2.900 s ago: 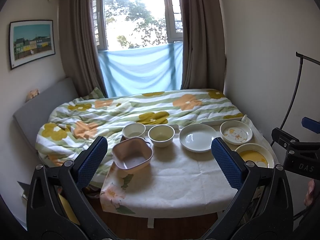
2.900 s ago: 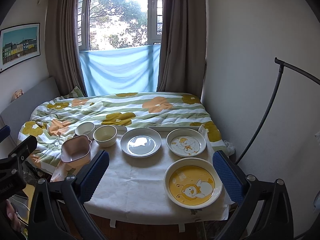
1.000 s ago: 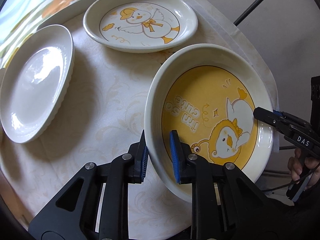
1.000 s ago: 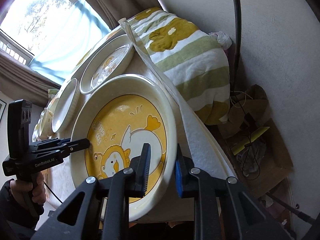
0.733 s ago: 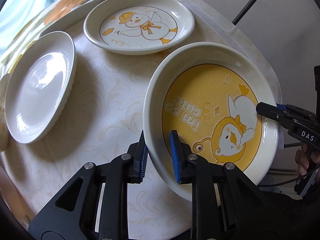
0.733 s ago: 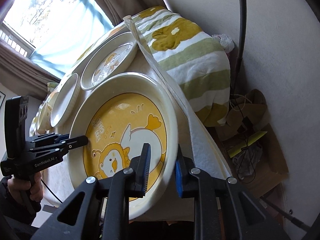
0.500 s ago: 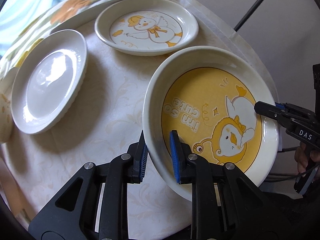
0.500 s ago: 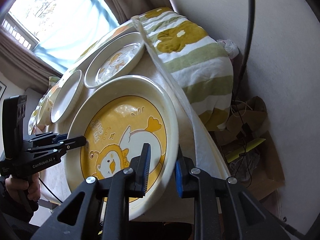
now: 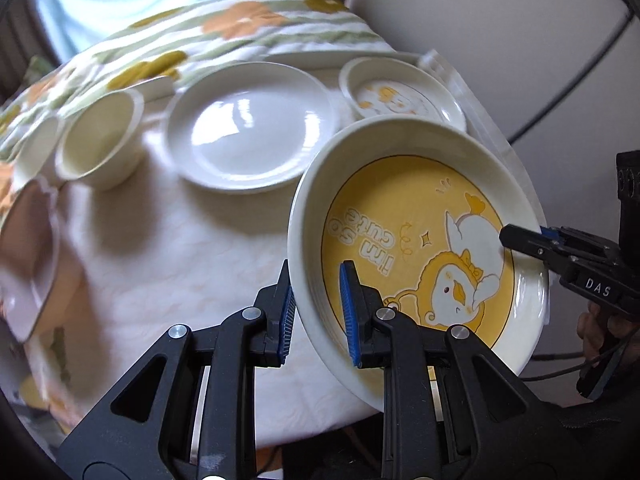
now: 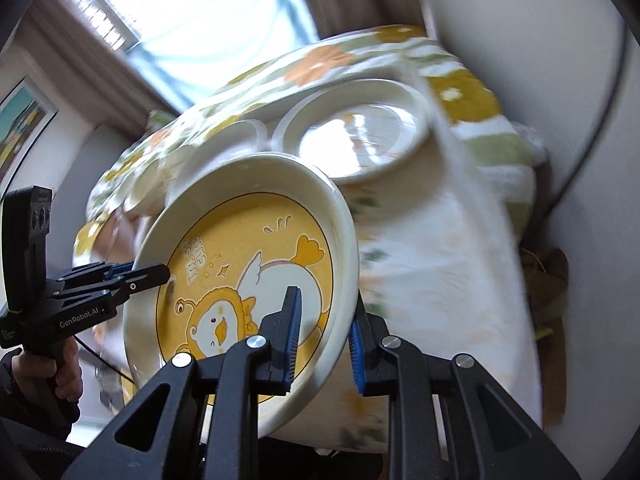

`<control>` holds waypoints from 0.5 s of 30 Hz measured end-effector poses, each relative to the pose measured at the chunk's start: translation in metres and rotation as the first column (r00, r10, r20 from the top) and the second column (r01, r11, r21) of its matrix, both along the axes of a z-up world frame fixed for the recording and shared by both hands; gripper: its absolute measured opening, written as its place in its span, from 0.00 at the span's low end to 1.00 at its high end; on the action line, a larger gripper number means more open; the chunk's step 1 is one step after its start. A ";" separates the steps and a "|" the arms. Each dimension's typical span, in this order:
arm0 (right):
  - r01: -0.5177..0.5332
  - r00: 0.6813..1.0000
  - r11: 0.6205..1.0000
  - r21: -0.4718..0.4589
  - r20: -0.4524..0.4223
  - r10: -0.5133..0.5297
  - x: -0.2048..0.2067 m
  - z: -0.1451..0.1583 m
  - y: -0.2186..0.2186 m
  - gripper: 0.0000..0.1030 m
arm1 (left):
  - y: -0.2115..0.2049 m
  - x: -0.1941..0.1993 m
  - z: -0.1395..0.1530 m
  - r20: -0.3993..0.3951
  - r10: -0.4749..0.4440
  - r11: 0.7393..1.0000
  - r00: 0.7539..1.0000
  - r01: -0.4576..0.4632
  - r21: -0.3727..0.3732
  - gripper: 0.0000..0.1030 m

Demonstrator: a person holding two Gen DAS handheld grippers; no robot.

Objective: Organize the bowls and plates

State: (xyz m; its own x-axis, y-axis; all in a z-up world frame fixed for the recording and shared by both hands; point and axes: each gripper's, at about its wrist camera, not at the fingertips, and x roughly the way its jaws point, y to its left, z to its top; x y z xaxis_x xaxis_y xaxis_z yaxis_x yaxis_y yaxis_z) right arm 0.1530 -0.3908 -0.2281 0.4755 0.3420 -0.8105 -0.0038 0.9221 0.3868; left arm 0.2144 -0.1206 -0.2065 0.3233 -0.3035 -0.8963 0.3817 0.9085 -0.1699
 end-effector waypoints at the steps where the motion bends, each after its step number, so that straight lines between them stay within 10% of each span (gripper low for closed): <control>1: -0.025 1.000 1.000 0.001 0.000 0.025 0.004 0.000 0.008 0.20 | 0.012 -0.001 0.001 -0.001 0.029 1.000 1.000 -0.029 -0.005 0.17; 15: -0.305 0.950 0.952 0.029 -0.061 0.306 0.047 -0.033 0.170 0.20 | 0.173 -0.018 -0.039 -0.086 0.292 0.956 0.953 -0.291 0.025 0.17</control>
